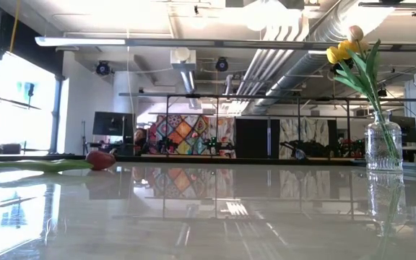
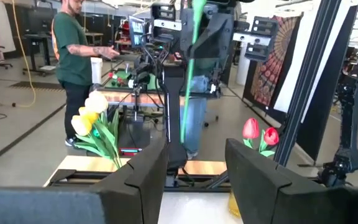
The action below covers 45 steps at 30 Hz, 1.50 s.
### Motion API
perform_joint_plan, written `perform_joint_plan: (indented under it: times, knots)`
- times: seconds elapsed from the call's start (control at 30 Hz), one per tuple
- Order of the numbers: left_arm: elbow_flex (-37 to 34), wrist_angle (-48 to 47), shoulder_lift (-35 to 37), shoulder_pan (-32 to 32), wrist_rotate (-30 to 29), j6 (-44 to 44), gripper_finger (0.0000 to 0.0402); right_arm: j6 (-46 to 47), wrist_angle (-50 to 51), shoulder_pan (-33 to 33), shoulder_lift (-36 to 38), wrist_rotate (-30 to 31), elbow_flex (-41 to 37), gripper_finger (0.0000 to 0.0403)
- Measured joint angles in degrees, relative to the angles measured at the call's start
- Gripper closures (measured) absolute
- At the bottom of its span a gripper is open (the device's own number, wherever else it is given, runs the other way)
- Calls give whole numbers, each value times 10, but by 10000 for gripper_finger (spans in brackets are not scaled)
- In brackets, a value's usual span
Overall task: Sort flowers into vase by color
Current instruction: Put the right dark red tulip into the yellow vase
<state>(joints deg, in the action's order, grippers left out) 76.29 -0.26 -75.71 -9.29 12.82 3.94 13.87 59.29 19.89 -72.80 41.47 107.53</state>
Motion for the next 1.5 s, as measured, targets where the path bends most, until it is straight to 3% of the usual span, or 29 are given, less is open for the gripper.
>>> perform_joint_plan:
  times: [0.5, 0.73, 0.97, 1.13, 1.5]
  knots:
    - [-6, -3, -6, 4, -2, 3, 250, 110, 137, 184, 65, 128, 0, 403]
    - [-6, -4, -8, 4, -2, 4, 250, 331, 308, 334, 67, 270, -58, 403]
    - [-6, -5, -8, 4, -2, 4, 250, 467, 306, 407, 107, 320, -171, 403]
    - [-6, -4, -8, 4, -2, 4, 250, 529, 308, 408, 117, 296, -213, 403]
    - [-6, -4, -8, 4, -2, 4, 250, 541, 307, 524, 115, 107, -211, 403]
